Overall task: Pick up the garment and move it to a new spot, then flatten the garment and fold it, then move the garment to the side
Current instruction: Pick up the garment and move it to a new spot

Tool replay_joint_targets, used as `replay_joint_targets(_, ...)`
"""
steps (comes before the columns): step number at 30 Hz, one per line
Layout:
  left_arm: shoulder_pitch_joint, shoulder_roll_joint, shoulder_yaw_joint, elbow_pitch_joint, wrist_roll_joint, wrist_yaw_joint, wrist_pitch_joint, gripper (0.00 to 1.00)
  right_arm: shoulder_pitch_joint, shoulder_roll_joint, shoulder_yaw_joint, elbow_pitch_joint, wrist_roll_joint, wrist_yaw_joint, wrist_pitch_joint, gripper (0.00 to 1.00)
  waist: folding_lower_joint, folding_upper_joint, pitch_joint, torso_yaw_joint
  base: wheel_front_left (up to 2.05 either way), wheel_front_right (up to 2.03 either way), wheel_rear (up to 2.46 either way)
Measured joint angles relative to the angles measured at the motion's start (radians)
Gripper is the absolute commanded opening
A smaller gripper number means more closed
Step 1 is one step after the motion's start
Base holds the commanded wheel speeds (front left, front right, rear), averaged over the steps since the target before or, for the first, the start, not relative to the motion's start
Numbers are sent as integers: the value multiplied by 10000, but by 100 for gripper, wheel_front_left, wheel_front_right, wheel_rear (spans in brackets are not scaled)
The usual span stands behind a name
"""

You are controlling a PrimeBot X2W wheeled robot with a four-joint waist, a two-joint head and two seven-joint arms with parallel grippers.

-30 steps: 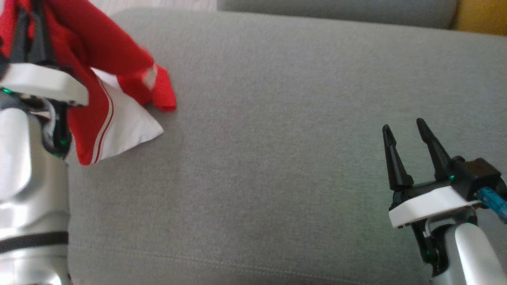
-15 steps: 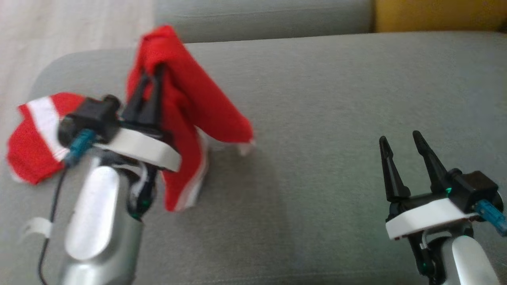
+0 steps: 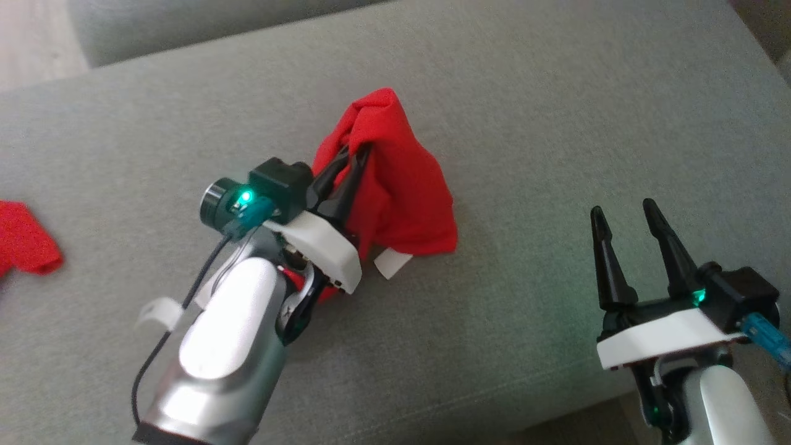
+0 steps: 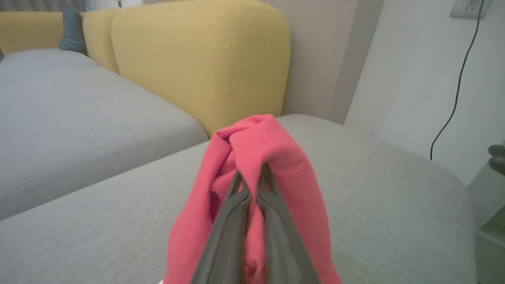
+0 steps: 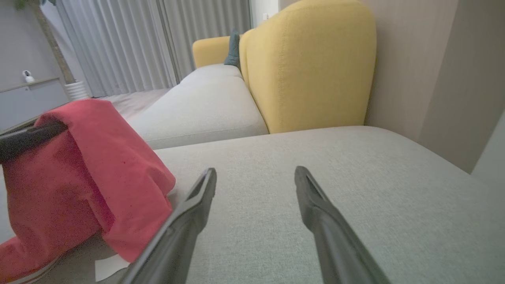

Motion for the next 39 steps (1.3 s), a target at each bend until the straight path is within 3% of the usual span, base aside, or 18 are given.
replay_joint_targets(7,-462,-17,-650,1722,-150,36,-2,0,-331,69,-15,127,77,0,-196,100,0,0,688,-427,0,0,0)
replay_joint_targets(8,-464,-13,-721,1889,-174,84,-27,37,-382,69,-21,153,84,0,-201,100,0,0,727,-420,0,0,0)
replay_joint_targets(9,-465,-15,-805,2008,-176,174,-161,100,-421,69,-29,186,84,0,-201,100,0,0,742,-382,0,0,0)
replay_joint_targets(16,-344,-17,-775,1779,-677,642,-953,100,-420,75,-23,351,82,0,-245,100,0,0,489,86,0,0,0)
replay_joint_targets(22,434,142,-151,1009,-788,1183,-1070,100,-402,75,-56,359,69,0,-228,100,0,0,173,558,0,0,0)
replay_joint_targets(25,1357,495,566,209,-849,1662,-1072,100,-376,77,-94,357,35,0,-127,100,0,0,-85,986,0,0,0)
replay_joint_targets(29,2107,790,1417,-571,-947,1987,-1083,100,-282,77,-142,339,-23,0,-25,100,0,0,-339,1404,0,0,0)
replay_joint_targets(33,2744,1112,2075,-1122,-920,2182,-1116,100,-87,77,-176,343,-33,0,67,100,0,0,-567,1787,0,0,0)
replay_joint_targets(39,3585,1308,2242,-1559,-719,2094,-1116,100,81,65,-276,370,-33,0,102,100,0,0,-964,2166,0,0,0)
